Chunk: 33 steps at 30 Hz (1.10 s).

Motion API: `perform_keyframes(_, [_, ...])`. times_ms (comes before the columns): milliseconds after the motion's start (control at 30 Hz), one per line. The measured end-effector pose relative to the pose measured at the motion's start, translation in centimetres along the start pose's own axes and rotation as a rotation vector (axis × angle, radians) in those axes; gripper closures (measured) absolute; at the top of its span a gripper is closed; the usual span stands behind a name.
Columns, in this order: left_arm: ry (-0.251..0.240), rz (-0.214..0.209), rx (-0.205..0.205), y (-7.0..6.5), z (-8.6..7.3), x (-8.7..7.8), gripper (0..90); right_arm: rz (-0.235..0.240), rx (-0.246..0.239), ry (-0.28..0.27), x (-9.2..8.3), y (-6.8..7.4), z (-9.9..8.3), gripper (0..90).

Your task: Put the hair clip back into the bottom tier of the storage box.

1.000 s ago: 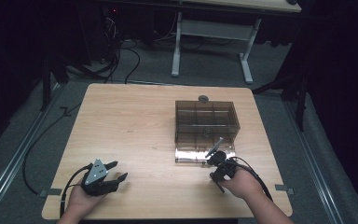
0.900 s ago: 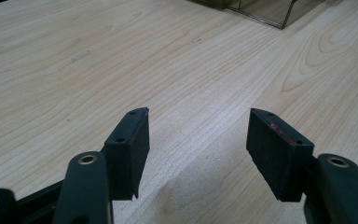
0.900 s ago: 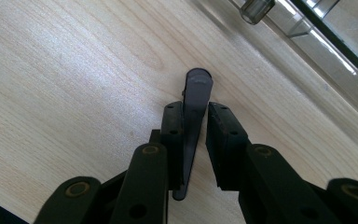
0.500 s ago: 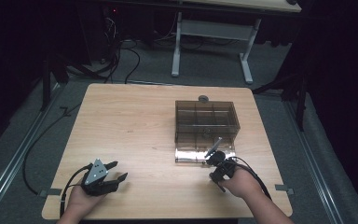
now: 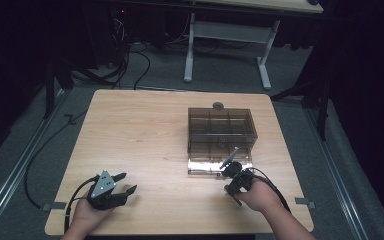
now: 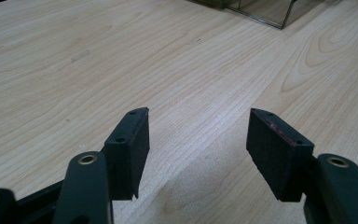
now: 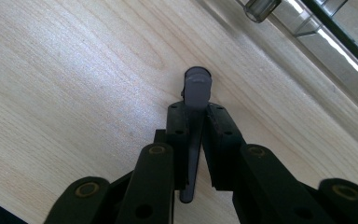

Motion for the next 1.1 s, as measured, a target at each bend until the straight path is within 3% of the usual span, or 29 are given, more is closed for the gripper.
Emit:
perform_keyframes(133, [0.000,-0.001,0.002,0.0,0.0,0.0,39.7,-0.001,0.013,-0.009,-0.2,0.0,0.0,81.2])
perform_keyframes(1100, [0.000,-0.004,0.001,0.0,0.0,-0.1,39.6,-0.012,-0.026,-0.048,-3.3,-0.3,1.1,81.2])
Point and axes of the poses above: each handheld gripper's, and its own axes: x roughly forward along the jaws, z roughly out of its top, y roughly to its left, the point moved 1 cm from there along x, roughly forward along the jaws, and after that the axes turned 8 degrees about z, right-handed, at the moved point
